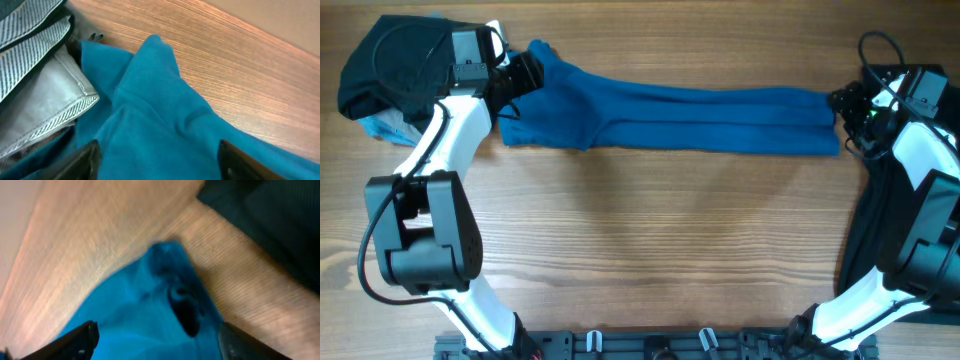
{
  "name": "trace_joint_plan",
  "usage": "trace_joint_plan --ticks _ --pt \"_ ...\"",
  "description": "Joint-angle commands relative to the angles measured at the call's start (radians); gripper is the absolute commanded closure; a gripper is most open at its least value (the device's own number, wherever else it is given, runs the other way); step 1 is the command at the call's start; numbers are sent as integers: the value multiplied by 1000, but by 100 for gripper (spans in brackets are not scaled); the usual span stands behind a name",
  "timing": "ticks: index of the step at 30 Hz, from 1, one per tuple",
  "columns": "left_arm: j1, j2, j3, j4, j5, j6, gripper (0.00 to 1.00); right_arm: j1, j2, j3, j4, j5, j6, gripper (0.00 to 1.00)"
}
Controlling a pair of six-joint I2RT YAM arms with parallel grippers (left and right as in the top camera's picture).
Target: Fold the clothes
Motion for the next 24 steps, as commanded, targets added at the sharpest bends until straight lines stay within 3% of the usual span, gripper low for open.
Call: trace_joint_plan --ticks 1,5,8,9,11,13,16,20,21,22,23,24 --pt "23 -35 25 -65 30 18 18 -26 -42 14 -61 -94 -78 24" --pt "23 -69 25 -284 89 79 22 1 -59 10 -243 -140 -180 30" --pt "7 -48 22 -472 78 164 25 38 -58 -34 -345 29 -178 11" --pt "5 -40 16 -505 56 171 22 45 -58 -52 -341 60 -178 7" --pt "9 -35 -24 -511 2 171 12 48 -48 -105 -273 51 -177 1" --pt "10 -31 -66 -464 -3 170 2 48 -39 -140 -204 39 -169 1" --pt "10 -19 -108 -383 -3 158 0 48 -39 -166 -137 40 -151 1" --pt "10 24 -117 -299 -3 139 1 44 -39 -166 -185 48 -151 1" --pt "10 35 -117 -282 -2 137 4 43 -39 -166 -192 65 -151 1" --pt "10 53 -117 -261 4 136 14 43 -39 -166 -187 70 -152 3" --pt "10 65 -117 -251 12 136 31 43 -39 -166 -175 70 -152 26" --pt "10 71 -117 -248 13 137 54 43 -39 -166 -158 70 -152 47"
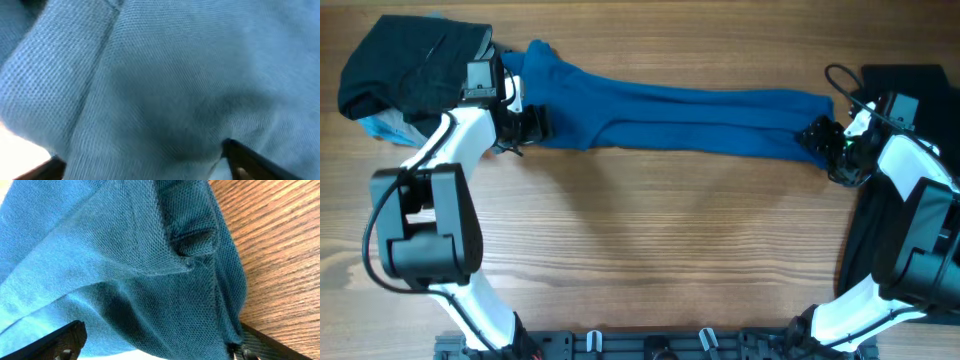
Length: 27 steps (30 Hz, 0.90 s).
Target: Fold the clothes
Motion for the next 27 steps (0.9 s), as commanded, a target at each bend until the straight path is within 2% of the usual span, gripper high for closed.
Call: trace_joint_plan --ticks 1,2,4,9,11,12,13,14,15,17,19,21,23,24,26,27 --pt "5 39 -9 14 5 -2 75 -6 13 -31 21 42 3 66" --pt "5 38 -9 14 5 -2 95 -10 11 -27 13 61 6 85" --pt "8 31 -7 -2 5 -2 96 -28 -1 -16 -22 77 12 96" --pt "11 -72 -6 -200 -19 -2 96 -134 -116 11 -198 159 54 96" --pt "16 -128 -6 -320 -63 -2 96 -151 -167 11 -217 133 -1 96" --pt "17 -144 -6 -362 -68 -2 96 -150 -183 11 -217 117 -9 85" --pt "17 -151 -6 -394 -70 -2 78 -150 -194 11 -217 94 -26 64" --pt "17 -153 -6 -415 -70 -2 42 -150 -198 11 -219 84 -29 47" --pt "17 -153 -6 -429 -71 -2 14 -151 -200 11 -223 74 -31 35" --pt "23 -157 8 -445 -75 -2 5 -151 -200 11 -233 78 -31 25" --pt "37 -171 61 -483 -74 -2 3 -158 -200 11 -246 96 -20 21" --pt "47 -194 109 -491 -51 -2 9 -168 -200 11 -248 95 -24 22" --pt "40 -215 125 -420 55 -2 67 -168 -200 10 -239 95 -51 26" --pt "33 -214 123 -393 89 4 79 -168 -200 10 -234 95 -56 28" --pt "3 -201 93 -315 114 60 94 -168 -192 8 -221 95 -109 29" --pt "-14 -188 72 -284 114 90 96 -168 -185 8 -208 95 -135 29"
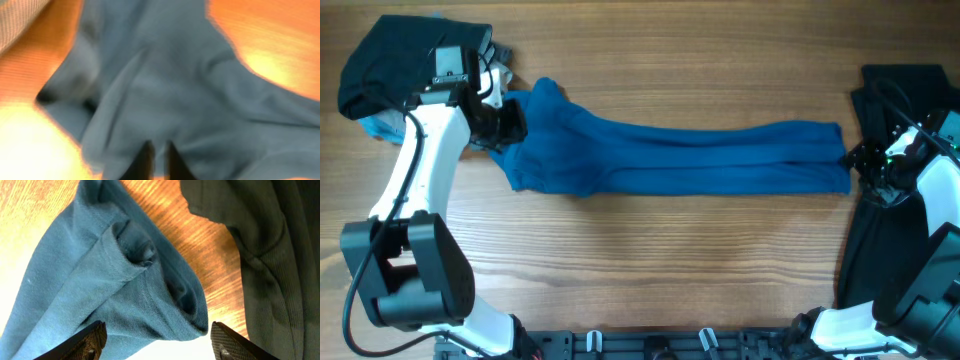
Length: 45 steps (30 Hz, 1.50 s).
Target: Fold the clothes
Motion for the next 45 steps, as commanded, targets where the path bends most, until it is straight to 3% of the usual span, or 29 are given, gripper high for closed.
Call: trace_joint_plan --ticks 1,4,6,15,21,24,25,35,39,45 --pt "-61 32 -60 97 72 103 96 -2 14 16 38 10 -110 29" --pt "-58 108 -95 123 -68 73 96 -2 50 16 65 8 -183 22" --pt "-16 156 -95 129 -156 -32 91 -2 79 16 93 -8 -208 18" --pt "48 174 -94 168 -111 -38 89 19 248 16 217 -166 -231 15" --pt "48 173 -94 167 -94 -37 89 20 310 16 278 -349 -224 43" --pt "48 170 -94 167 -95 -37 91 0 307 17 277 -269 -88 89" --pt "48 163 -94 167 -95 -37 92 -11 303 18 279 -268 -69 93" --pt "48 -74 75 29 -88 -33 91 -71 69 246 66 -297 -109 96" --pt "48 -173 75 28 -88 -33 90 93 22 258 -25 -188 -129 96" --pt "48 -188 75 16 -87 -33 91 382 37 258 -51 1 -95 96"
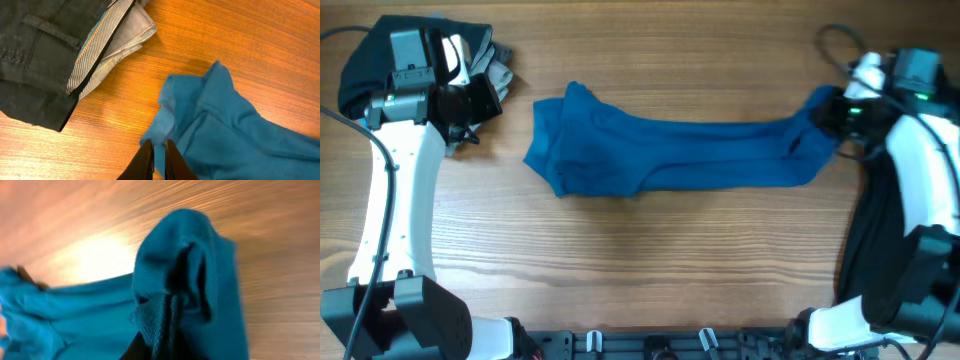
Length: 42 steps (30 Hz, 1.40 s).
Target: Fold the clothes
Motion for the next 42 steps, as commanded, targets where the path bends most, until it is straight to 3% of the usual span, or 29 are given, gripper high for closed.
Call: trace_joint_plan --ticks 1,8,15,16,17,19,23,26,27,28,30,31,34,35,36,39,42 --pt "1 -15 10 -7 13 -5 91 160 15 4 0 148 53 96" --pt "1 -16 10 -9 13 -5 91 362 36 3 16 158 144 96" --pt "1 -16 10 -17 13 -5 91 458 113 3 35 158 217 96" --pt "1 -16 10 -17 13 -5 91 465 117 3 42 155 217 87" --pt "1 -16 10 -17 13 -5 91 474 122 3 59 125 212 71" --pt "1 -16 10 -17 13 -5 90 485 121 3 106 -30 65 53" --pt "1 -15 10 -17 13 -5 90 465 78 5 119 20 28 51" --pt "0 -15 10 -21 23 -5 89 427 68 5 84 119 32 42" --pt "0 -15 10 -24 49 -5 88 420 73 5 70 131 32 42" --pt "0 -12 10 -25 79 -5 86 416 81 4 53 133 31 50" --pt "0 -5 10 -37 100 -5 84 421 109 0 36 132 34 84" --pt "0 0 10 -44 100 -5 84 430 132 -3 33 129 35 96" --pt "0 5 6 -51 100 -5 83 465 213 -3 27 127 49 95" --pt "0 5 6 -55 100 -5 83 475 232 -3 25 115 51 67" --pt "0 5 6 -57 100 -5 83 482 238 -3 25 88 19 46" --pt "0 5 6 -58 100 -5 83 485 214 -3 34 39 -42 33" --pt "0 5 6 -58 100 -5 82 487 204 -3 28 38 -56 34"
